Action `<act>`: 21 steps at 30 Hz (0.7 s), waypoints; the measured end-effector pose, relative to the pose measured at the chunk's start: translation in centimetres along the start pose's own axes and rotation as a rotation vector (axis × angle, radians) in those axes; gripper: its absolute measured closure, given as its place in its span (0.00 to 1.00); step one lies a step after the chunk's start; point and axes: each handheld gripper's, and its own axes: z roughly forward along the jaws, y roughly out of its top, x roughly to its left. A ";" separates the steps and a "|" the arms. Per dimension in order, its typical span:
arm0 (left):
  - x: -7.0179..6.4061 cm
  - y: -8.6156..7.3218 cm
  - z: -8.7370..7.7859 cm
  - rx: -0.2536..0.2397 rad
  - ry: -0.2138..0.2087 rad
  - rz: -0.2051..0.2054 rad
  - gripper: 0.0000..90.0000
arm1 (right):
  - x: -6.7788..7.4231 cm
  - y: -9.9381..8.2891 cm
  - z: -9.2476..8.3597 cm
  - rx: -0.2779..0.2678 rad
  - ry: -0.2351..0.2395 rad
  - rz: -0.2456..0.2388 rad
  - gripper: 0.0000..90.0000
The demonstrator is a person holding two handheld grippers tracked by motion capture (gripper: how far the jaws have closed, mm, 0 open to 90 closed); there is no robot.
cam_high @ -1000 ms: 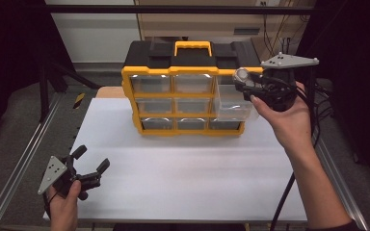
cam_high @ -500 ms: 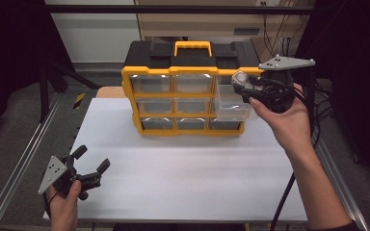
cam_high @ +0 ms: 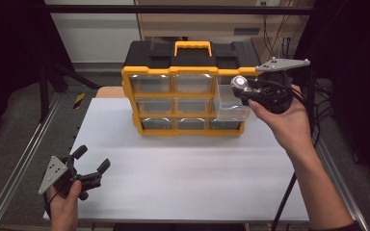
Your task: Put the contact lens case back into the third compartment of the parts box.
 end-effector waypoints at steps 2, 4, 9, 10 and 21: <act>0.0 0.0 0.0 0.000 0.000 0.001 0.01 | 0.0 0.0 0.0 0.005 0.001 -0.002 0.55; 0.0 0.0 0.0 0.000 -0.001 0.002 0.01 | 0.0 0.0 0.0 0.006 0.001 -0.003 0.55; 0.0 0.0 0.0 0.002 -0.002 0.004 0.01 | 0.0 0.1 0.0 0.013 0.000 0.001 0.55; 0.0 0.0 0.0 0.002 -0.003 0.004 0.01 | 0.0 0.1 0.0 0.014 -0.003 -0.001 0.55; -0.1 0.1 0.0 0.002 -0.005 0.005 0.01 | -0.2 0.2 -0.4 -0.003 0.004 0.033 0.48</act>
